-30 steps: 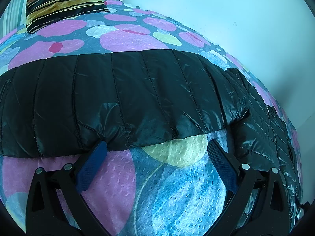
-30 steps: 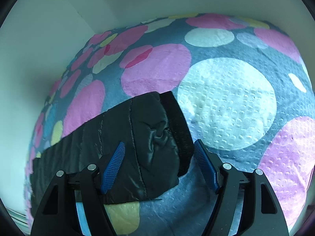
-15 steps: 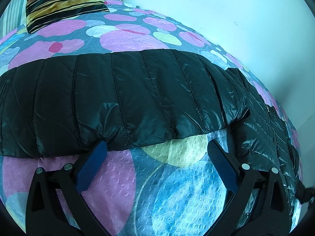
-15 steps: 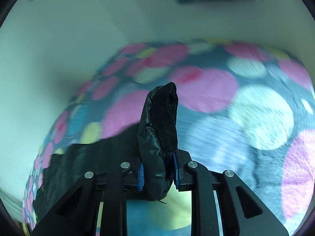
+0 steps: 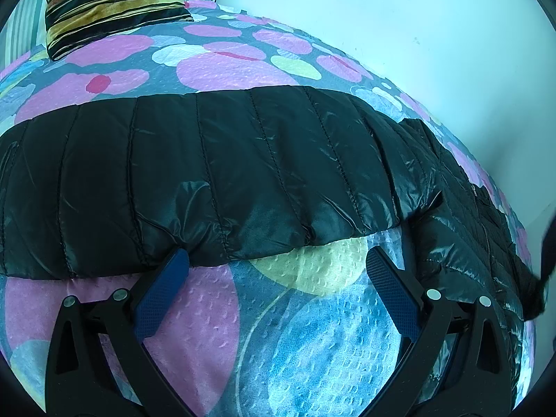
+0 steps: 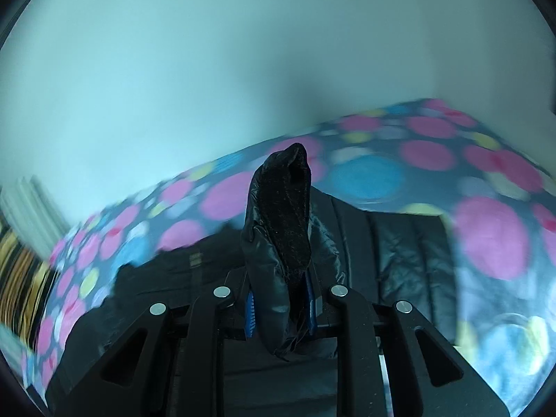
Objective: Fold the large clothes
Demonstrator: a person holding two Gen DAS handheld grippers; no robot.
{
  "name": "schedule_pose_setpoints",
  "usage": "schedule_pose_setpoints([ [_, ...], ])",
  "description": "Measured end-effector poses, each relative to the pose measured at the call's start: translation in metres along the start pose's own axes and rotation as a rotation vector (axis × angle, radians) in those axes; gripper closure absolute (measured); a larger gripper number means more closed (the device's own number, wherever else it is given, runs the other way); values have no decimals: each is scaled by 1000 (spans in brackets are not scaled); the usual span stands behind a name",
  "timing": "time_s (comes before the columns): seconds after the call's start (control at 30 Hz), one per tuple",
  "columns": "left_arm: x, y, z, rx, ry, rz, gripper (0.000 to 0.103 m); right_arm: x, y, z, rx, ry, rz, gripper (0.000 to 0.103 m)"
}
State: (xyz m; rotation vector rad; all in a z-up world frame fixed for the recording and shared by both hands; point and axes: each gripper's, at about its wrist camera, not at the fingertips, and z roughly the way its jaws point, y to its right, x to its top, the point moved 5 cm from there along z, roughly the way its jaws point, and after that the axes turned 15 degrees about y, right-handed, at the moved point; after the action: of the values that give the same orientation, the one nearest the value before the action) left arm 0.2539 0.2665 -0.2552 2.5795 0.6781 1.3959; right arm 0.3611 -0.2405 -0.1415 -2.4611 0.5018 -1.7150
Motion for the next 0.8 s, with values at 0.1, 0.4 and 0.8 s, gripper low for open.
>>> schedule_pose_setpoints([
  [0.1,0,0,0,-2,1,-3,2,-21,-58,13,78,-41,-68,82],
  [0.4,0,-1,0,-6,2,-8,2,-103,-194,40,258,-189,-274,82],
  [0.8,0,-1,-1,-6,2,-9,2,-186,-240,53,361,-373,-463,81],
])
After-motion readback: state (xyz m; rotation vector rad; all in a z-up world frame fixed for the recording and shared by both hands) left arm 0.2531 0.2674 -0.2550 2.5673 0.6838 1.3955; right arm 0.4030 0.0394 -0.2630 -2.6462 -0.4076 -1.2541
